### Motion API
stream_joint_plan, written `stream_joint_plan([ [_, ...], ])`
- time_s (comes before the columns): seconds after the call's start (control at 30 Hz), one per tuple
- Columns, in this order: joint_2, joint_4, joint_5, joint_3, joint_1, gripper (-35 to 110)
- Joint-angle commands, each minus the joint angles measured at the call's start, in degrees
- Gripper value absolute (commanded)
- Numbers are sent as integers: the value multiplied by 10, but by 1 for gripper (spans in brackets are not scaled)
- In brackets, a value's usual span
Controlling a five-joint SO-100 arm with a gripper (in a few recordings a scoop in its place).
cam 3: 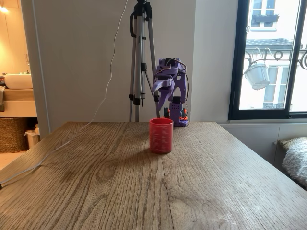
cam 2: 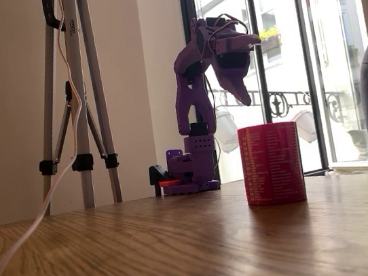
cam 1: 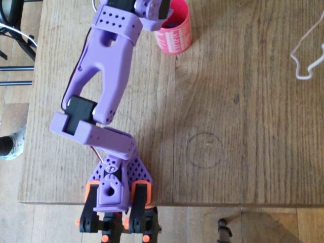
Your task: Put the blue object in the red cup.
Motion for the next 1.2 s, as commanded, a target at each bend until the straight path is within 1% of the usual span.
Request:
stream_joint_plan([
  [0.0,15,3,4,-5,7,43],
  [0.1,14,3,4,-6,10,39],
  [0.17,14,-4,-16,-11,10,1],
  [0.23,17,7,-18,-12,11,1],
  [0.63,46,-12,-60,8,-6,1],
  [0.7,71,-28,-73,21,-33,1],
  [0.83,155,-69,-92,51,-126,1],
  [0.93,236,-66,-90,70,-208,1],
  [1.0,312,-66,-90,113,-262,1],
  [1.1,427,-25,-83,162,-320,1],
  [1.17,493,8,-81,181,-323,0],
])
